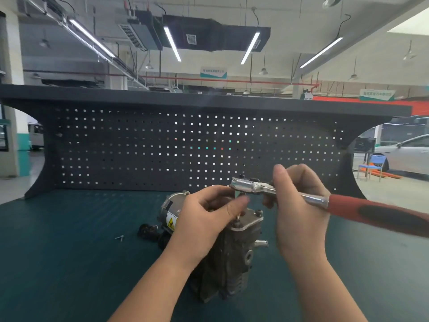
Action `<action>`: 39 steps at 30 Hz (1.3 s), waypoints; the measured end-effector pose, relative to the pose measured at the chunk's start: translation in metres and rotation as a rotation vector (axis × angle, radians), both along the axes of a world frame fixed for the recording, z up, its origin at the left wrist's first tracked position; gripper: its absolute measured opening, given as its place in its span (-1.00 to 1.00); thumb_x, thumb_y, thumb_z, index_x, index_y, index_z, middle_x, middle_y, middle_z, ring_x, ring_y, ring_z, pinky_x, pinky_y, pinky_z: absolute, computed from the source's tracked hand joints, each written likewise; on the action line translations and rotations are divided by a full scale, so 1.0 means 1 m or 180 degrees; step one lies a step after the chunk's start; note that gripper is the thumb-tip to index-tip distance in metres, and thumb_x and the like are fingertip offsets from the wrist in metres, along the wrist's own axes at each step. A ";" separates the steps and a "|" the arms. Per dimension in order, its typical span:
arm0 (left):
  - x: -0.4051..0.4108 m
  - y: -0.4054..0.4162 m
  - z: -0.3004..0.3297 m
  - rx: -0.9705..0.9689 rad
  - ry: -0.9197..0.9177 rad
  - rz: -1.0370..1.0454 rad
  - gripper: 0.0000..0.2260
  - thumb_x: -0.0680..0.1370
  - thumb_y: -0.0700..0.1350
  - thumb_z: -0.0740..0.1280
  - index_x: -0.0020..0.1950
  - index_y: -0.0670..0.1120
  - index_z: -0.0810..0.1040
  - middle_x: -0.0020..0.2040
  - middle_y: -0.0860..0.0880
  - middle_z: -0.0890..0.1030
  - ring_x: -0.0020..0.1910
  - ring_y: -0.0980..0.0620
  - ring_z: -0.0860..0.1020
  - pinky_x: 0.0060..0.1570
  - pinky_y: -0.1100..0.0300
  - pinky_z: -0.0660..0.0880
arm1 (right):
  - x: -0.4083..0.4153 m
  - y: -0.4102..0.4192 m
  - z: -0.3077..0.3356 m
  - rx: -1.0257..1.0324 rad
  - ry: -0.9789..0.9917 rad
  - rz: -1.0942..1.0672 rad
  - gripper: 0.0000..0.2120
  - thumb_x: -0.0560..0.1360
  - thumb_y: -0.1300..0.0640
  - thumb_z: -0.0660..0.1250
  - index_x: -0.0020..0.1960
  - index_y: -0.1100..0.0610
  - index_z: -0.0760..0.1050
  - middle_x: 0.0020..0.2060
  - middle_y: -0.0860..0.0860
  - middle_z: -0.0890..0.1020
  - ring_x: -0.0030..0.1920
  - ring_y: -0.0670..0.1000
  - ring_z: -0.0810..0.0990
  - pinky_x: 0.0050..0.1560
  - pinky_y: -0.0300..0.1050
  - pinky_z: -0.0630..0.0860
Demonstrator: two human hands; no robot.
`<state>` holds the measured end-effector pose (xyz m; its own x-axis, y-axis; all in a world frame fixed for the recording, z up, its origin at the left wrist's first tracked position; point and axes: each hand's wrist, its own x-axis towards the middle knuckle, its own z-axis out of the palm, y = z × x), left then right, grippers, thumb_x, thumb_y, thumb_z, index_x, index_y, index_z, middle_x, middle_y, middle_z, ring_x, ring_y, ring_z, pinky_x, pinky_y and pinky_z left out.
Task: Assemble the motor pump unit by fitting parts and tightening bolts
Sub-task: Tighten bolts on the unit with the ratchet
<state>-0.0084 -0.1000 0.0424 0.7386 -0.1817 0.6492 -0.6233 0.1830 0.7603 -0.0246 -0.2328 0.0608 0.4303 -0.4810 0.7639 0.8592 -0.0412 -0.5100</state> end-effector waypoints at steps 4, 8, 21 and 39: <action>-0.002 -0.006 -0.002 0.0052 -0.0179 0.0149 -0.91 0.39 -0.04 0.47 -0.17 -0.03 0.73 -0.28 0.05 0.69 -0.27 0.18 0.60 -0.24 0.36 0.48 | -0.011 0.019 -0.005 -0.0715 -0.0982 -0.1396 -0.60 0.46 0.18 0.31 -0.46 0.20 0.20 -0.47 0.09 0.32 -0.44 -0.07 0.29 -0.40 -0.31 0.22; -0.006 0.001 0.001 0.0278 -0.0235 -0.0198 -0.87 0.49 0.03 0.43 -0.13 0.02 0.74 -0.22 0.04 0.72 -0.21 0.19 0.65 -0.22 0.40 0.50 | -0.013 0.023 -0.010 -0.0745 -0.1085 -0.1208 -0.66 0.43 0.09 0.39 -0.43 0.13 0.36 -0.45 -0.03 0.43 -0.42 -0.13 0.40 -0.36 -0.39 0.29; 0.002 0.002 -0.002 0.0191 -0.0069 -0.0028 -0.84 0.42 0.09 0.42 -0.13 0.06 0.74 -0.20 0.01 0.72 -0.18 0.13 0.67 -0.15 0.35 0.54 | -0.008 0.010 -0.003 0.0761 -0.0393 -0.0405 -0.73 0.47 0.02 0.31 -0.36 -0.02 0.33 -0.50 -0.07 0.35 -0.45 -0.11 0.33 -0.36 -0.30 0.31; -0.002 0.000 -0.003 0.0309 -0.0101 -0.0128 -0.86 0.45 0.06 0.39 -0.17 0.07 0.72 -0.25 0.03 0.71 -0.21 0.17 0.65 -0.18 0.40 0.49 | 0.007 0.005 -0.007 0.1185 0.0297 0.0170 -0.77 0.44 -0.01 0.26 -0.34 0.04 0.33 -0.52 -0.09 0.30 -0.46 -0.10 0.27 -0.36 -0.27 0.29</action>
